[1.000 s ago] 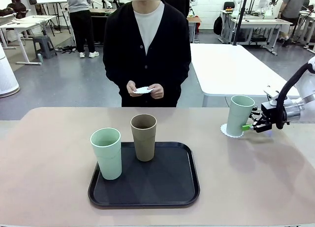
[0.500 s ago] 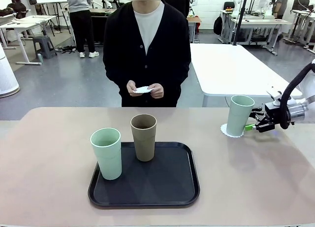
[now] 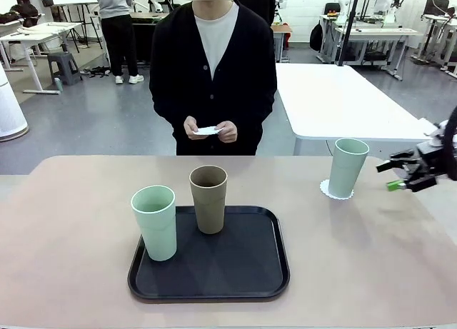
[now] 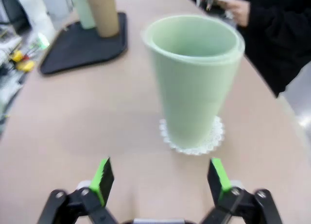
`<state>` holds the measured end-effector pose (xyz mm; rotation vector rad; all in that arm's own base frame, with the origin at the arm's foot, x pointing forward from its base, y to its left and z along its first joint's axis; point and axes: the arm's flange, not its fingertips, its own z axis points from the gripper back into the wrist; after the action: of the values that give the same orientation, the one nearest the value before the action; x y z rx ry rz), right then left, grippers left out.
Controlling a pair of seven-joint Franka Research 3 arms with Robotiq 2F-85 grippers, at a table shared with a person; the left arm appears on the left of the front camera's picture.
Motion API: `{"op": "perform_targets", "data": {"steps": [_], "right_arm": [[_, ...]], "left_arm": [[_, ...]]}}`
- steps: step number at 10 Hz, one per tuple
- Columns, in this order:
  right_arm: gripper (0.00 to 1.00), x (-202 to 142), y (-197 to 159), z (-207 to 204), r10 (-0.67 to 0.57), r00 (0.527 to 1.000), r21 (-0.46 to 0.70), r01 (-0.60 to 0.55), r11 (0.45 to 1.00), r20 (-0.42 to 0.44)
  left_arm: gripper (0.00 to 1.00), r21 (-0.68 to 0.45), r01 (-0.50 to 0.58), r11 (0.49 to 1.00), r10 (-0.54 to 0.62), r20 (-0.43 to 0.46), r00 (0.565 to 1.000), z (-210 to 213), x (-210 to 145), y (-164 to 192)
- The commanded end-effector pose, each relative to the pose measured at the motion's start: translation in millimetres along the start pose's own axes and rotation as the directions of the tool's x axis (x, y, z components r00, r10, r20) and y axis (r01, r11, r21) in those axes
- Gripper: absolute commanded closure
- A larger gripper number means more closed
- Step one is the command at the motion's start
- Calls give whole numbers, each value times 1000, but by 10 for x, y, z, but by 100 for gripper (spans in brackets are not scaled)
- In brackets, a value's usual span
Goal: Place coasters on the table and set cups on them.
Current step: Pick up one Reusable plastic cup and place it on a coaster set by the human.
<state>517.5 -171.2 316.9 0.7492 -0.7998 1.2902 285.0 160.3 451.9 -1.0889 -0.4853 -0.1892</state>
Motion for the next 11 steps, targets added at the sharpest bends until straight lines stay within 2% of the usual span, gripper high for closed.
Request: {"op": "perform_targets", "data": {"steps": [1, 2, 3, 6, 8, 10, 11], "right_arm": [[0, 757, 827, 178, 25, 983, -66, -37, 997, -180], [0, 1025, 1062, 216, 10, 975, -102, -33, 994, -222], [0, 1256, 1292, 205, -28, 952, -140, -16, 990, -306], [0, 1815, 1477, 62, -227, 864, -314, 86, 946, -449], [0, 2140, 1520, -112, -374, 743, -435, 124, 892, -556], [0, 2335, 1585, -208, -455, 607, -450, 174, 876, -651], [0, 2397, 1553, -229, -452, 587, -422, 198, 885, -671]], "left_arm": [[0, -7, 12, 1000, -12, 5, 1000, 11, -6, -2], [0, -7, 12, 1000, -12, 5, 1000, 11, -6, -2], [0, -7, 12, 1000, -12, 5, 1000, 11, -6, -2], [0, -7, 12, 1000, -12, 5, 1000, 11, -6, -2], [0, -7, 12, 1000, -12, 5, 1000, 11, -6, -2], [0, -7, 12, 1000, -12, 5, 1000, 11, -6, -2], [0, -7, 12, 1000, -12, 5, 1000, 11, -6, -2]]}}
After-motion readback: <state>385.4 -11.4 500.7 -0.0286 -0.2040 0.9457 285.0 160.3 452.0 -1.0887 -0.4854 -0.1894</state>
